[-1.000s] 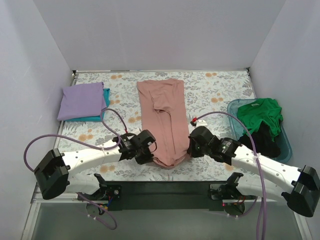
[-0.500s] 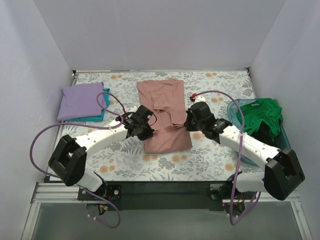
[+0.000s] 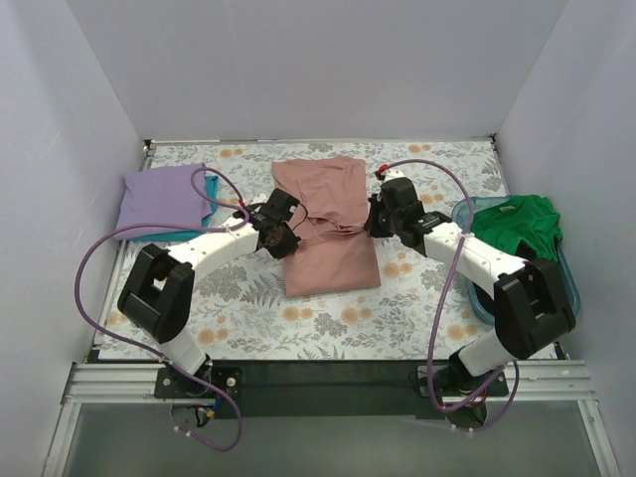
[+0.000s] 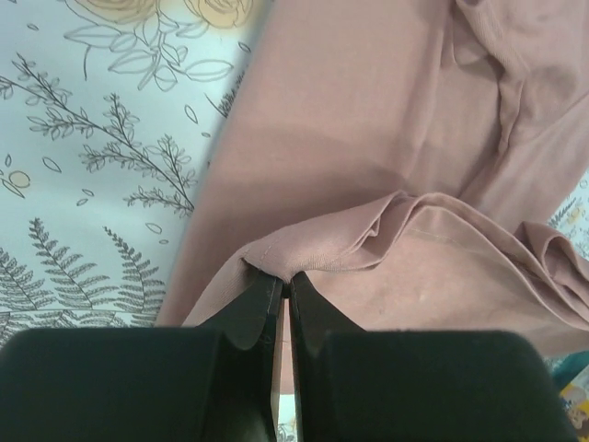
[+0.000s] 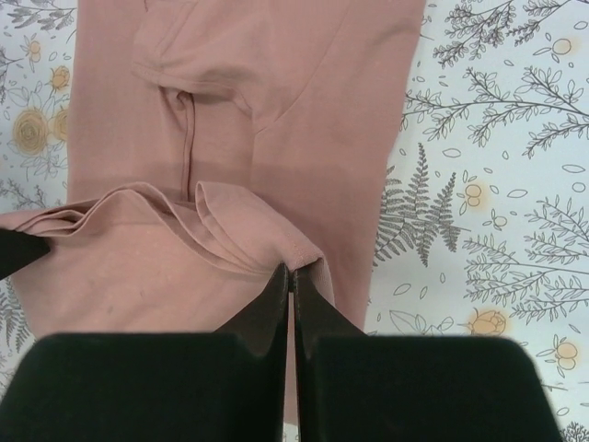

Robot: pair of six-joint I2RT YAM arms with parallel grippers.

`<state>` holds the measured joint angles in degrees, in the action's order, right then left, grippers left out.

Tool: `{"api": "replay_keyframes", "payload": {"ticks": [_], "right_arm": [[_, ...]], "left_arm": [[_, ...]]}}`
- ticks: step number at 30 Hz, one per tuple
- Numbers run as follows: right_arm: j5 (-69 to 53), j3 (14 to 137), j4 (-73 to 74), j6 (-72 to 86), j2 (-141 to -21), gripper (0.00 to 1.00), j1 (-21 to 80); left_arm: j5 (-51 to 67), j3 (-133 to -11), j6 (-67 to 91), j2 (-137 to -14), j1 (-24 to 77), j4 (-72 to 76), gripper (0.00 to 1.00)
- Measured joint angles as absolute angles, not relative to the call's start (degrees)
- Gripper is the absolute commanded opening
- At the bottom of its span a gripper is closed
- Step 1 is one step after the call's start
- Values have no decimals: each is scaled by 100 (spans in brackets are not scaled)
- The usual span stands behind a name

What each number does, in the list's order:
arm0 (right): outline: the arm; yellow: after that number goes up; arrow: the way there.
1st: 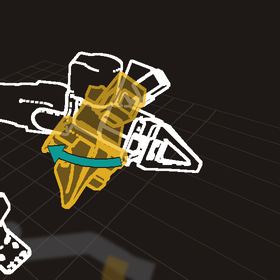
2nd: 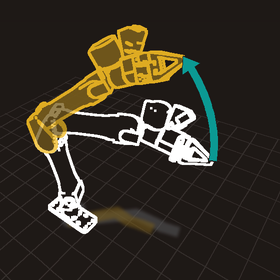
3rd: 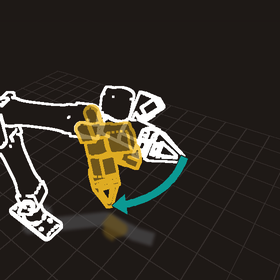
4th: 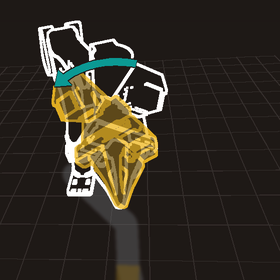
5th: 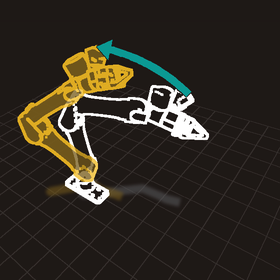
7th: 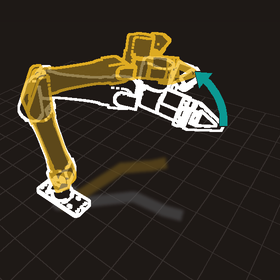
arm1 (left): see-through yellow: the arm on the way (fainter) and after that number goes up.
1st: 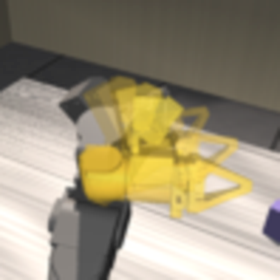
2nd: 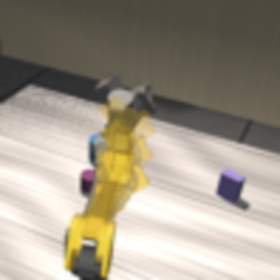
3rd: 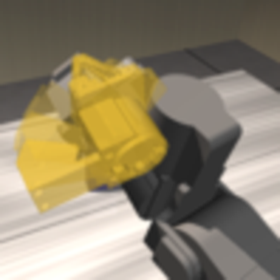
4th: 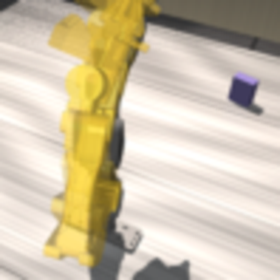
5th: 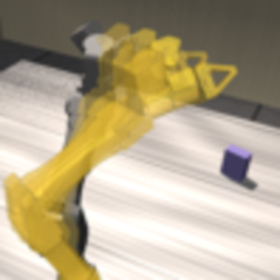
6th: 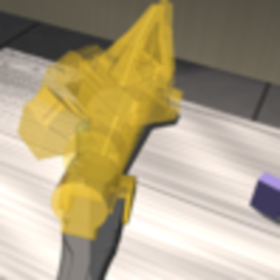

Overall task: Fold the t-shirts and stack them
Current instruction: Fold the tshirt

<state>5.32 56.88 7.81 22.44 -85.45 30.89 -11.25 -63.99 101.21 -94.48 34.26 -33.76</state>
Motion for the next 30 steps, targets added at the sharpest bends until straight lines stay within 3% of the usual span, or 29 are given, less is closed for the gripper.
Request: {"api": "replay_keyframes", "payload": {"ticks": [19,20,22,23,24,26,28,29,30], "right_arm": [[432,6272,381,1984,-9780,1,2694],[429,6298,357,1970,-9848,1,2676],[425,6335,322,1957,-9966,1,2633],[427,6359,316,1953,-10014,9,2615],[423,6386,314,1949,-10062,19,2591],[416,6449,311,1959,-10136,47,2556],[408,6541,298,1907,-10184,57,2519],[381,6571,290,1885,-10186,74,2506],[353,6595,279,1914,-10184,85,2484]], "left_arm": [[-1374,-6906,10149,-10359,3048,-3159,1],[-1385,-6908,10149,-10357,3033,-3124,4],[-1396,-6912,10112,-10363,3000,-3070,21],[-1398,-6914,10095,-10372,2982,-3055,27],[-1400,-6925,10073,-10383,2967,-3044,42],[-1398,-6947,10016,-10394,2939,-3009,52],[-1393,-6984,9946,-10394,2932,-2980,65],[-1387,-7002,9898,-10394,2928,-2961,67],[-1376,-7022,9865,-10392,2921,-2943,70]]}}
